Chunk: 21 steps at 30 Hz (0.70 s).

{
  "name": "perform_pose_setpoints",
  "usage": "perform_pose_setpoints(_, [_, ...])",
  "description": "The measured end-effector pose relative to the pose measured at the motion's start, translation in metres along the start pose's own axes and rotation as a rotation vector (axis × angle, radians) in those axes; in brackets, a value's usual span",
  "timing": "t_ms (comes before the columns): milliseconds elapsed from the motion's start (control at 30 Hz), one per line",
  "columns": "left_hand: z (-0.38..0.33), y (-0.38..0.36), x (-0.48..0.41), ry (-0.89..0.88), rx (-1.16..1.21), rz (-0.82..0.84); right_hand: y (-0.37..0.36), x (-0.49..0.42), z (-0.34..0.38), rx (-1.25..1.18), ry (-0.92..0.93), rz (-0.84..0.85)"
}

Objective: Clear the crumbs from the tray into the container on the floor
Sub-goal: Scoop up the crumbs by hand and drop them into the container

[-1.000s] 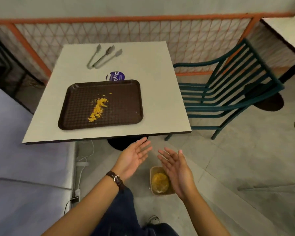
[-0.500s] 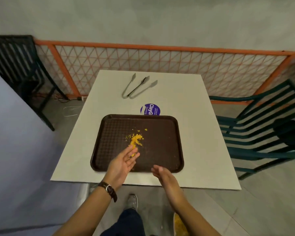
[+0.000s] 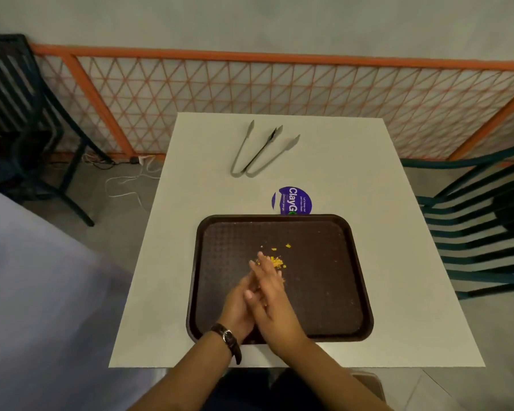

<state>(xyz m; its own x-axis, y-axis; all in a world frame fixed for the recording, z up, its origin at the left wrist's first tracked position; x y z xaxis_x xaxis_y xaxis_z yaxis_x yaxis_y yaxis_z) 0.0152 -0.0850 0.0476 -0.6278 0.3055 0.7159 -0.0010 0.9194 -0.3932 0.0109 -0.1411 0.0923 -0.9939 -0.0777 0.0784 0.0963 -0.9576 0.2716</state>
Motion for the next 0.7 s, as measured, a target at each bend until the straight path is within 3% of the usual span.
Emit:
perform_pose_setpoints(100, [0.002,0.008,-0.002,0.059,0.296,-0.075,-0.026,0.002,-0.002,-0.058,0.013,0.14])
perform_pose_setpoints(167, [-0.007,0.008,-0.003,-0.015,0.123,-0.031,-0.027,-0.002,-0.022,-0.01,-0.025,0.163])
perform_pose_setpoints(233, [-0.009,0.008,-0.009,0.048,0.158,0.032,-0.02,-0.01,-0.056,0.152,-0.125,0.163])
perform_pose_setpoints(333, [-0.017,0.014,-0.01,-0.019,0.153,0.027,0.0,-0.017,-0.096,0.365,-0.254,0.153])
perform_pose_setpoints(467, [-0.022,0.04,-0.017,-0.067,0.095,-0.107,0.0,-0.014,-0.108,0.666,-0.164,0.238])
perform_pose_setpoints(700, [-0.017,0.079,-0.027,-0.097,0.153,-0.161,-0.028,-0.021,-0.136,0.897,-0.068,0.322])
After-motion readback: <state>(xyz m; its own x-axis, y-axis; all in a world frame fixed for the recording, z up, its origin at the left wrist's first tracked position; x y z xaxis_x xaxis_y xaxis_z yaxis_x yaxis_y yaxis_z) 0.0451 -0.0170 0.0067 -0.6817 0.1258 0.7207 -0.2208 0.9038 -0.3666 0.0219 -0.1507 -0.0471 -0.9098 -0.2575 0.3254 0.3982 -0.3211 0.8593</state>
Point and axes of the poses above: each hand's wrist, its own x-axis away from the middle knuckle, its own y-axis out of the back of the hand, z = x × y, the point moved 8 cm from there along -x, towards the middle knuckle, and after that the axes turned 9 degrees about -x, right-handed, at the moved point
